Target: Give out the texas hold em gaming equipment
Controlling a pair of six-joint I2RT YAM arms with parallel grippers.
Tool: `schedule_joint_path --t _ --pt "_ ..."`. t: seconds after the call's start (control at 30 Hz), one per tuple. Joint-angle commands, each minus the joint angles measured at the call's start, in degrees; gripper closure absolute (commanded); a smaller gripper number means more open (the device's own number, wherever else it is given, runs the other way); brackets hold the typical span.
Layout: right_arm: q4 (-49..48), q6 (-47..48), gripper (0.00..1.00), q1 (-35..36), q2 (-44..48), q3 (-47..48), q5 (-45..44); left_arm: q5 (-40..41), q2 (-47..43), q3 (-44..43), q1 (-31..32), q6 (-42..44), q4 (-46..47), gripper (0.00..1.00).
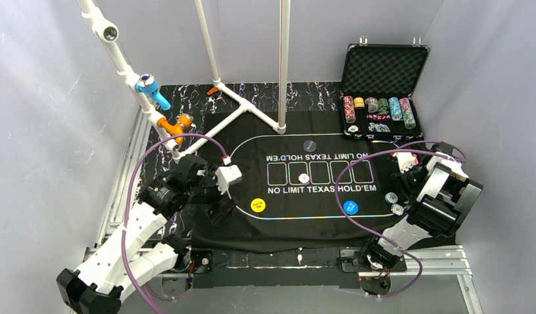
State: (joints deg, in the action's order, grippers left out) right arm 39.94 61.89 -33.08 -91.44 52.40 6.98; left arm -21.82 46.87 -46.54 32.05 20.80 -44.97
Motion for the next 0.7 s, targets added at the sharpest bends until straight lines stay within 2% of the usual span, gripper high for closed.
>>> schedule_joint_path --t 0.0,0.4,0.67 --pt "3.6 1.6 0.56 -0.1 -1.4 0.6 1.1 -0.4 -0.2 -0.5 0.0 0.4 -0.2 0.01" --pt "9.9 1.2 0.59 0.0 2.1 6.2 4.6 -0.5 -0.5 -0.4 0.0 0.2 -0.2 0.01" --pt "15.6 -1.4 0.60 3.6 3.9 13.5 7.0 -0.8 -0.4 -0.5 0.0 0.2 -0.2 0.01"
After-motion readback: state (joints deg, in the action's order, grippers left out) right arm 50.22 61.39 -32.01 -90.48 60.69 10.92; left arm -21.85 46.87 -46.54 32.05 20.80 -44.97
